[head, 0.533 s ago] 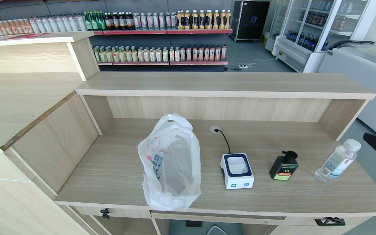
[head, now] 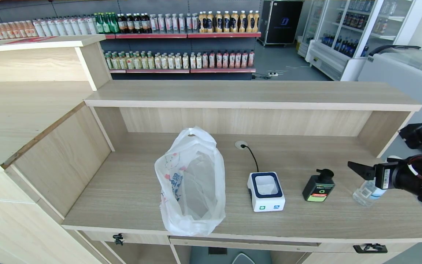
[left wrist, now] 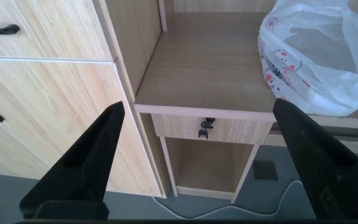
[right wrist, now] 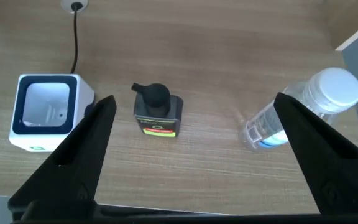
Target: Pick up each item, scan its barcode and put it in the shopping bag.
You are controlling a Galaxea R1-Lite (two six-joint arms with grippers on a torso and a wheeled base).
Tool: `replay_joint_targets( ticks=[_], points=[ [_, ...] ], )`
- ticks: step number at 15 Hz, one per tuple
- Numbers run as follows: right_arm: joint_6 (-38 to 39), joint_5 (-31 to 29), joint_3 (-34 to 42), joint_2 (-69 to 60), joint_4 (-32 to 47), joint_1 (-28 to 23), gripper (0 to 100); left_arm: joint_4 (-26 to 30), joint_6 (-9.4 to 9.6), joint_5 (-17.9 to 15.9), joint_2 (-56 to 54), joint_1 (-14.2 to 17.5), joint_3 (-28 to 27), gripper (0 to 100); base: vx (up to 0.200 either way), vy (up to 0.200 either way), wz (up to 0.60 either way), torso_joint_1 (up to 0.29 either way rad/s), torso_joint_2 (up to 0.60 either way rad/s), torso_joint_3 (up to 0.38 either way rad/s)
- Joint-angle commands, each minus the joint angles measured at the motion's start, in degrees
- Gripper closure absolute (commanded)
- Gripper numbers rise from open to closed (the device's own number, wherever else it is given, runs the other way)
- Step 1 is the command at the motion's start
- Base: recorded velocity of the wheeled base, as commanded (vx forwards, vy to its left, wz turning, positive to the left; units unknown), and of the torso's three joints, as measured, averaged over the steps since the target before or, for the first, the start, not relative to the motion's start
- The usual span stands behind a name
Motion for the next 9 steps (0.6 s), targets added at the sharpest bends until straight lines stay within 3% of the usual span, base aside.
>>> replay_joint_targets(
  ticks=[1, 9],
  points=[
    [-0.9, 1.6, 1.6, 5.3, 0.0, -0.8, 0, -0.1, -0.03, 0.0, 0.0, 0.0, 0.0, 0, 0.0, 0.0, 0.0, 0.0, 0.0, 0.0],
    [-4.0, 4.2, 3.8, 14.9, -3.6, -2.1, 0, -0.1, -0.03, 0.0, 0.0, 0.0, 0.0, 0, 0.0, 0.0, 0.0, 0.0, 0.0, 0.0]
  ],
)
